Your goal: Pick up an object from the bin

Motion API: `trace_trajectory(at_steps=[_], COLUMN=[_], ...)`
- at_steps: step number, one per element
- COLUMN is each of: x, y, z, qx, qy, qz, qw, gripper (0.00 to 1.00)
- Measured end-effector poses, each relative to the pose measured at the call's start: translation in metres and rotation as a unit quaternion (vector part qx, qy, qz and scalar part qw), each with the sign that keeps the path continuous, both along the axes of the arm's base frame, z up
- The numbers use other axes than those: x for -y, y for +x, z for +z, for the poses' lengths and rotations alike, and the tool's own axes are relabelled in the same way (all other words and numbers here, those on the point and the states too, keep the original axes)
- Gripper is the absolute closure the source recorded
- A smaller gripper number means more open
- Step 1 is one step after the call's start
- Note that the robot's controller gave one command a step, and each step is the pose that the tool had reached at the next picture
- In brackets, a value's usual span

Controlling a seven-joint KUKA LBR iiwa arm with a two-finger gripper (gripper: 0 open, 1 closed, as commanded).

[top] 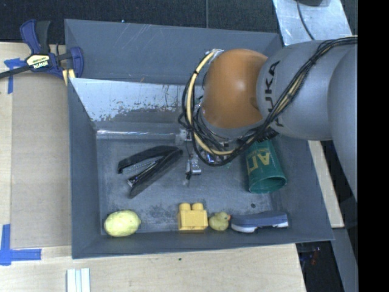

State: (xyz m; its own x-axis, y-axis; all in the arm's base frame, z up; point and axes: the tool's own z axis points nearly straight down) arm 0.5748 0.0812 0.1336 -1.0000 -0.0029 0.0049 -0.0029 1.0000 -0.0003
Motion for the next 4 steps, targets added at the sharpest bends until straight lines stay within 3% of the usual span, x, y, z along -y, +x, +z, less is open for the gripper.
trace_trajectory(at_steps=[1,2,3,4], x=[0.0,-0.052,-0.06,-0.064], y=[0.002,0.021,0.025,0.015], z=[0.005,-0.066,-0.005,-0.035], qx=[0.004,0.0037,0.0114,-0.0007], qy=[0.0,0.001,0.0,0.0], qz=[-0.001,0.034,0.081,0.035], qw=[1.0,0.9994,0.9966,0.9994], gripper=[0.0,0.0,0.0,0.0])
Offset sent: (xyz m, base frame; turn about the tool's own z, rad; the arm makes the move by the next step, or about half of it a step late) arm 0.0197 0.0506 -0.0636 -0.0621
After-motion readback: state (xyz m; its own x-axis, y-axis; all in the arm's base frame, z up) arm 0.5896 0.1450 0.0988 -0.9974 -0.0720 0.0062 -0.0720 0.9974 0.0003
